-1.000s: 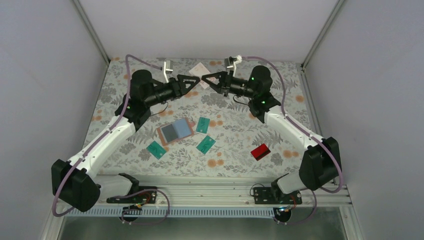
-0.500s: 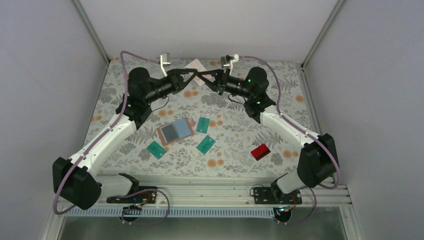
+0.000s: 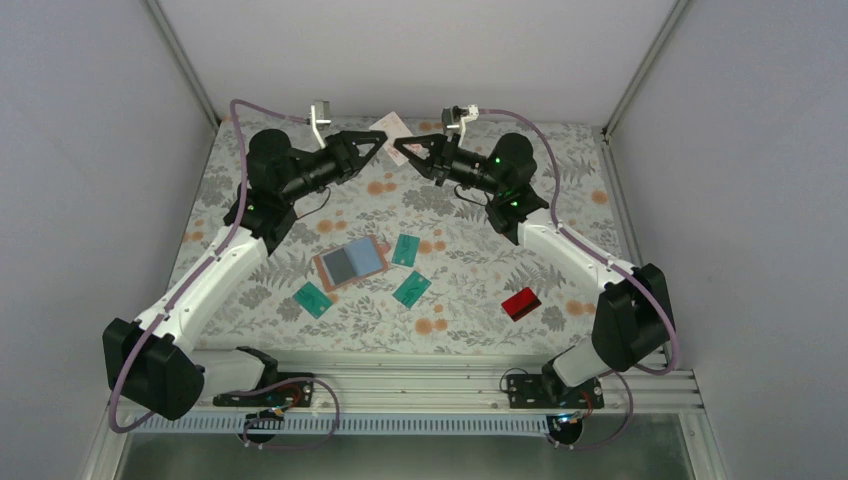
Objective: Put the credit cards into the card holder
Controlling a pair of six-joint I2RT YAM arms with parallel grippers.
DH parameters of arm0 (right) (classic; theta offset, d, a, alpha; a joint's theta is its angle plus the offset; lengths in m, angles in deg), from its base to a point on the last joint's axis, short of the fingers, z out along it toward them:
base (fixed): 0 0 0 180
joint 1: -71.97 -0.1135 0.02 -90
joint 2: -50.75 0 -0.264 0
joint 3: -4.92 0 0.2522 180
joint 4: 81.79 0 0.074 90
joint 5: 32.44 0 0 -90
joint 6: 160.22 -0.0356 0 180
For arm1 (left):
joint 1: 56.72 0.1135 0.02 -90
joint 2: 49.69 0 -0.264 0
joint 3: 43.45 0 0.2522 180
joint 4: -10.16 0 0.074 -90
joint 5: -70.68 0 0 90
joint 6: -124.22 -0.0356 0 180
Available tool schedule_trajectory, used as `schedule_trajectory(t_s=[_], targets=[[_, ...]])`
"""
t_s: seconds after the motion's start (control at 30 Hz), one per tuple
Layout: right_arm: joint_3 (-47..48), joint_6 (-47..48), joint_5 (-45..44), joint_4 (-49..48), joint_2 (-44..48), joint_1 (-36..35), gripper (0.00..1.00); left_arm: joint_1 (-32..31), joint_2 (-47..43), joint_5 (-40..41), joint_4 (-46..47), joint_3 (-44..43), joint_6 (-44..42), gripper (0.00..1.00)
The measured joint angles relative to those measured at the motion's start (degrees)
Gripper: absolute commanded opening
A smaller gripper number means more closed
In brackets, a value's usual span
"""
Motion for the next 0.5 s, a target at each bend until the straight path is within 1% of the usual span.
schedule_trajectory(t_s=[0.07,0.23,0.33,0.4,0.43,0.5], targets=[[0.0,-0.2,-0.1,-0.4,-0.4,0.0,0.04,0.3,-0.2,-0.1,-0.3,0.0,-0.1,0.23],[0.1,-0.5,-0.3,-1.0,-0.9,0.0,0.04,0.3,-0.2,-1.7,-0.2,0.0,-0.2,0.22],[0.7,-0.5,-0.3,-1.2,-1.4,-0.2,0.04,0.4,0.1,-2.7,0.8,0.0,0.1,0.13],[0.9,-0.5,-0.3,-1.6,-1.6,-0.3,0.04,0.3,0.3,-3.3,1.4,0.0,0.4,0.04],[1.0,-0.5,-0.3,-1.8,-1.7,-0.4,0.04,0.3,0.5,-3.4,1.8,0.0,0.5,0.03],[1.0,-0.5,-0.3,-1.9,-2.0,-0.4,0.04,0.4,0.7,-3.8,2.3,0.0,0.9,0.02]])
